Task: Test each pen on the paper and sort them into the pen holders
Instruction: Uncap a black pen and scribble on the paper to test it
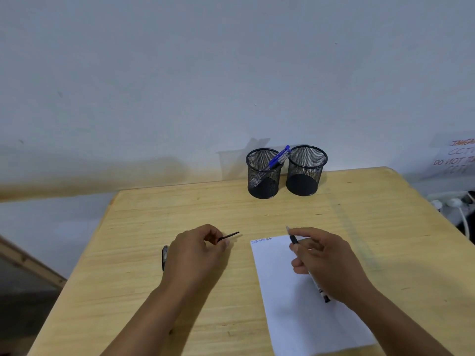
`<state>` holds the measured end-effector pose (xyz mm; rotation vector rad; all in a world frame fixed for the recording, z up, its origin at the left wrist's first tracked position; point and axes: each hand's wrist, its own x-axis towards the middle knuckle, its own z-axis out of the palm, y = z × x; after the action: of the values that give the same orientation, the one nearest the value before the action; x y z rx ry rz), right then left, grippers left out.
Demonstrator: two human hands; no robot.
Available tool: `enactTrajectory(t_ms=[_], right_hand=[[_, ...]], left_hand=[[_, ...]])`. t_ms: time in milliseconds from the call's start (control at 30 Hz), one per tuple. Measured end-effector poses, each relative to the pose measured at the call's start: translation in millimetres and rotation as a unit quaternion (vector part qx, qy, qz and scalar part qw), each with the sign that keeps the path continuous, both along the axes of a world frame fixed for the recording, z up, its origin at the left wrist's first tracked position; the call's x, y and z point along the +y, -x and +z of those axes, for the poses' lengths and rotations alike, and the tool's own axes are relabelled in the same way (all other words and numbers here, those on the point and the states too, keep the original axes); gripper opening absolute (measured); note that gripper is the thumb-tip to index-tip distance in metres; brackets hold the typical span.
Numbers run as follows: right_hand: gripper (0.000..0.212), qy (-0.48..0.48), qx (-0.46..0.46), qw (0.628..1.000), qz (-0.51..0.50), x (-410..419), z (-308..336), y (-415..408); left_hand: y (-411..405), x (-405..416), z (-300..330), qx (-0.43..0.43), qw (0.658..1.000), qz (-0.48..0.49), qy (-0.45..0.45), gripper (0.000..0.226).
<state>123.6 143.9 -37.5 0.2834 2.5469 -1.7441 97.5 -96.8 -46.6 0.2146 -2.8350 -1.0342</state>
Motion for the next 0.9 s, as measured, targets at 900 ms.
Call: enactTrajectory(t_ms=[900], right_hand=[[0.010, -0.026, 0.053, 0.997, -0.053, -12, -14, 22]], left_hand=[[-36, 40, -35, 0.030, 0.968, -0.199, 0.151, 0.066]])
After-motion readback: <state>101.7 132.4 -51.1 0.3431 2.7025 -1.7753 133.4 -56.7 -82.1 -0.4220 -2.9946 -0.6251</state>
